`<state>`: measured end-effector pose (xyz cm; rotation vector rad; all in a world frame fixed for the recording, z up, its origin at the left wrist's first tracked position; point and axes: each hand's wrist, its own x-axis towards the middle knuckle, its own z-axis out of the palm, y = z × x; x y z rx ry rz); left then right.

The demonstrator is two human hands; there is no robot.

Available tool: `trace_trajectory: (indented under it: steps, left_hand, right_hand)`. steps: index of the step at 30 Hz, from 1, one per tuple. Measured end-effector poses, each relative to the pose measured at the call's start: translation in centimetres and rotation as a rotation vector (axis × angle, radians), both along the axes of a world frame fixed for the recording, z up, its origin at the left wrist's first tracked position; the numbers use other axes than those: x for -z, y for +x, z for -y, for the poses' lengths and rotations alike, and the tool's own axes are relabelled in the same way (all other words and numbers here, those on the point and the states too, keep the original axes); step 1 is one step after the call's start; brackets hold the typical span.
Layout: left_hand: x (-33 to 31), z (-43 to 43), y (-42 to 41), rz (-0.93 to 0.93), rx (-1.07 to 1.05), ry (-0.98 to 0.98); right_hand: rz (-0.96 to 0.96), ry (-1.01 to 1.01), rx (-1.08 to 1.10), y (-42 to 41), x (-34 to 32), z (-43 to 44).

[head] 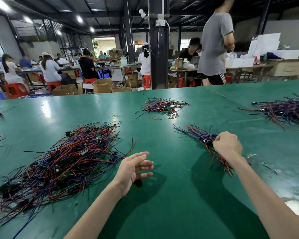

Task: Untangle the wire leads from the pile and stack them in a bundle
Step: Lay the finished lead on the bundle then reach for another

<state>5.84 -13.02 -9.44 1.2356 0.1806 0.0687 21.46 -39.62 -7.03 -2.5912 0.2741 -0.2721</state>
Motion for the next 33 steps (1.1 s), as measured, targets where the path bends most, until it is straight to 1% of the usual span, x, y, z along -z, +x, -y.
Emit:
trace_trajectory:
  steps: [3,5,7,9,11,13,15,17,23,33]
  left_hand:
    - [0.0,-0.4,0.4,-0.008,-0.03,-0.084]
    - [0.0,-0.9,0.7,-0.011,-0.056,-0.156]
    - [0.2,-1.5,1.2,-0.015,-0.086,-0.234]
    - [0.4,-1.9,1.7,-0.028,-0.111,-0.317]
    - [0.5,-2.3,2.2,-0.044,-0.116,-0.405]
    - [0.7,-2.6,2.5,-0.049,-0.114,-0.493]
    - [1.0,-2.8,2.7,-0.054,-0.106,-0.544]
    - [1.2,-3.1,2.8,-0.06,-0.098,-0.561]
    - [1.6,-3.1,3.3,-0.096,-0.106,-0.604]
    - [0.9,-2.3,2.6,-0.062,-0.083,-0.497]
  right_hand:
    - [0.057,-0.125,0.014,-0.4,-0.1,0.0]
    - [0.147,-0.182,0.01,-0.6,-0.2,-0.2]
    - [0.266,-0.183,-0.039,-1.0,-0.1,-1.2]
    - [0.333,-0.167,-0.136,-1.9,0.4,-2.8]
    - [0.32,-0.151,-0.289,-3.0,1.3,-4.6]
    - [0.254,-0.158,-0.46,-3.9,2.5,-6.1]
    - [0.19,-0.175,-0.576,-4.5,3.5,-7.0]
    - [0.157,-0.172,-0.622,-4.8,4.0,-7.5]
    - [0.136,-0.11,-0.65,-5.7,4.4,-7.9]
    - [0.111,-0.141,-0.644,-5.5,4.7,-8.6]
